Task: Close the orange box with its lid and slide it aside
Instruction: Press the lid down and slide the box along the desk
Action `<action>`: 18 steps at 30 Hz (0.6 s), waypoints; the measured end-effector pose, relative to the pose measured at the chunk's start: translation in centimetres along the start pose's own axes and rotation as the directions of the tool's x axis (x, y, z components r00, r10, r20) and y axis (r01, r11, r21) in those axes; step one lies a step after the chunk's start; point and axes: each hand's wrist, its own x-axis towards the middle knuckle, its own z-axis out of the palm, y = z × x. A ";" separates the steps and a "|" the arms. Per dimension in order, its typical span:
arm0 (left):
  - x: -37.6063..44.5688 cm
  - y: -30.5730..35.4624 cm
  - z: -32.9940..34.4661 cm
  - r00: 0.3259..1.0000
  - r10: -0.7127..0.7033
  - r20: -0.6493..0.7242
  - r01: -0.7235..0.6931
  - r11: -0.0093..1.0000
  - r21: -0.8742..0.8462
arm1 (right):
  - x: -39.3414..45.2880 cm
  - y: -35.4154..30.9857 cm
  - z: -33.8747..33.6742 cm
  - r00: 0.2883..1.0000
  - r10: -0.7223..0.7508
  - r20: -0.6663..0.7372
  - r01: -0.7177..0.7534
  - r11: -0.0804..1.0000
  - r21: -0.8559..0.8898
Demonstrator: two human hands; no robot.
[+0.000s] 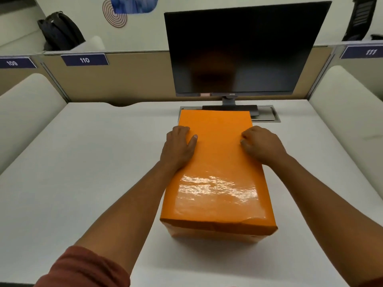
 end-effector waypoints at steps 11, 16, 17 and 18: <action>-0.6 -1.1 0.1 0.994 0.012 0.105 -0.023 0.994 0.110 | -0.3 1.3 0.1 0.998 0.060 -0.034 -0.044 0.928 0.370; -2.5 -2.4 -1.0 0.981 -0.170 0.088 0.183 0.968 -0.174 | -3.6 2.2 0.5 0.921 0.389 -0.017 -0.239 0.600 0.763; -3.0 -2.9 -1.4 0.965 -0.227 0.128 0.252 0.939 -0.234 | -4.3 2.6 0.6 0.907 0.407 0.108 -0.326 0.515 0.793; -3.6 -3.6 -1.8 0.941 -0.265 0.210 0.321 0.895 -0.310 | -5.0 2.9 0.8 0.883 0.399 0.249 -0.420 0.430 0.799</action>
